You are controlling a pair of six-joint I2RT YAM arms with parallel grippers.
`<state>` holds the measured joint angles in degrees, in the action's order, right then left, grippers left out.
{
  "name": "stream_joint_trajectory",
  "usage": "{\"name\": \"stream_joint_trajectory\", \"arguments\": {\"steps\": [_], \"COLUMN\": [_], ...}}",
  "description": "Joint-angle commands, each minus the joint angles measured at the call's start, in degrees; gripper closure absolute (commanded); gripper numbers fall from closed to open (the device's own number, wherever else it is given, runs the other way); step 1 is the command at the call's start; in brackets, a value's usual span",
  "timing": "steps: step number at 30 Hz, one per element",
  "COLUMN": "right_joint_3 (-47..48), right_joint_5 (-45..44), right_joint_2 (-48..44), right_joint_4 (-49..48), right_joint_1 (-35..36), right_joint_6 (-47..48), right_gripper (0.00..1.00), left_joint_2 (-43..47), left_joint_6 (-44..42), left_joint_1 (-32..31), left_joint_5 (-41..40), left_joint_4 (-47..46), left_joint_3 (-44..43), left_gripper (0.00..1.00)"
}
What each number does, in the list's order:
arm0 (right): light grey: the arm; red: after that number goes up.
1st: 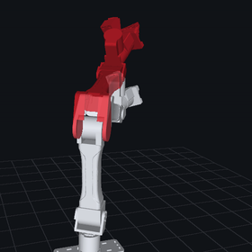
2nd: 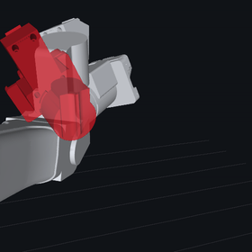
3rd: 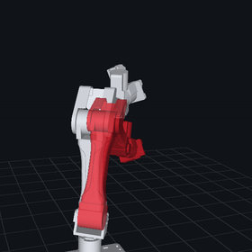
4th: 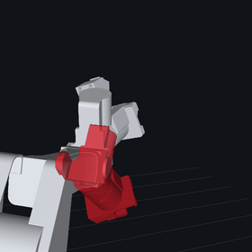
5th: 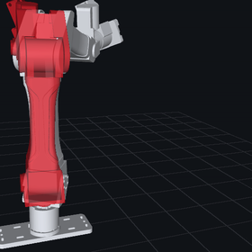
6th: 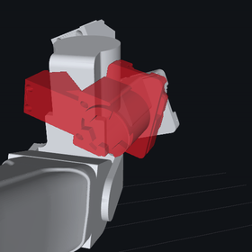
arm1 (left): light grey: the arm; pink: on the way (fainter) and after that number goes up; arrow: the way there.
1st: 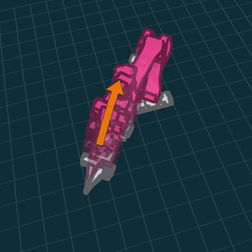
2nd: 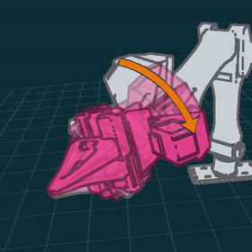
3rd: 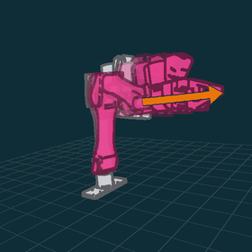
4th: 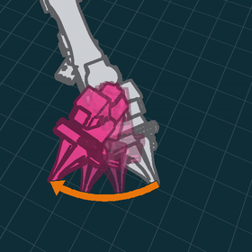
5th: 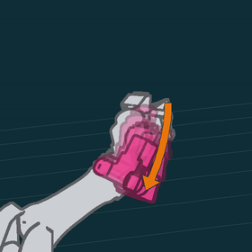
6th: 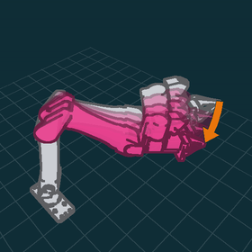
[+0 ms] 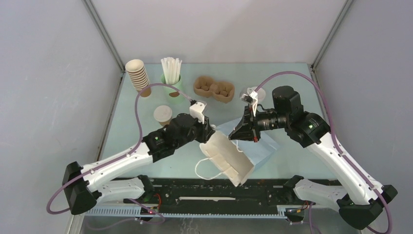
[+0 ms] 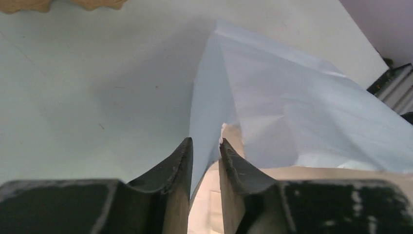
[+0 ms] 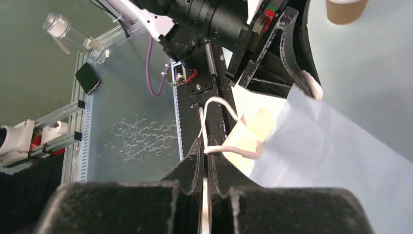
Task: Pack the takeout coffee
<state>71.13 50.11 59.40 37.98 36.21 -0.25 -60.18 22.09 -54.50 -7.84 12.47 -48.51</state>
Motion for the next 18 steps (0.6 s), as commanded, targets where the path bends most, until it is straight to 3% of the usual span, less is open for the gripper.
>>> {"name": "stream_joint_trajectory", "arguments": {"steps": [1,5,9,12,18], "right_joint_3": [-0.5,-0.7,-0.6,-0.6,-0.9], "right_joint_5": [-7.5,-23.1,-41.9,-51.8,-66.6], "right_joint_2": [-2.5,-3.8,-7.0,-9.2,-14.2], "right_joint_4": [0.6,5.0,12.3,19.0,28.4], "right_joint_1": [2.2,6.2,12.2,15.7,21.7], "right_joint_6": [-5.3,-12.8,-24.4,-31.9,-38.4], "right_gripper": [0.93,0.62,0.3,0.2,0.14], "left_joint_2": [-1.7,0.4,3.9,5.6,3.4], "left_joint_6": [1.5,4.3,7.6,10.5,14.8], "left_joint_1": [-0.1,-0.2,-0.3,-0.3,-0.3], "left_joint_5": [-6.3,-11.2,-18.6,-23.6,-27.7], "left_joint_4": [-2.7,-2.3,-1.0,0.9,4.8], "left_joint_3": [-2.1,-0.8,0.6,1.0,-0.7], "left_gripper": [0.75,0.96,1.0,1.0,1.0]}}
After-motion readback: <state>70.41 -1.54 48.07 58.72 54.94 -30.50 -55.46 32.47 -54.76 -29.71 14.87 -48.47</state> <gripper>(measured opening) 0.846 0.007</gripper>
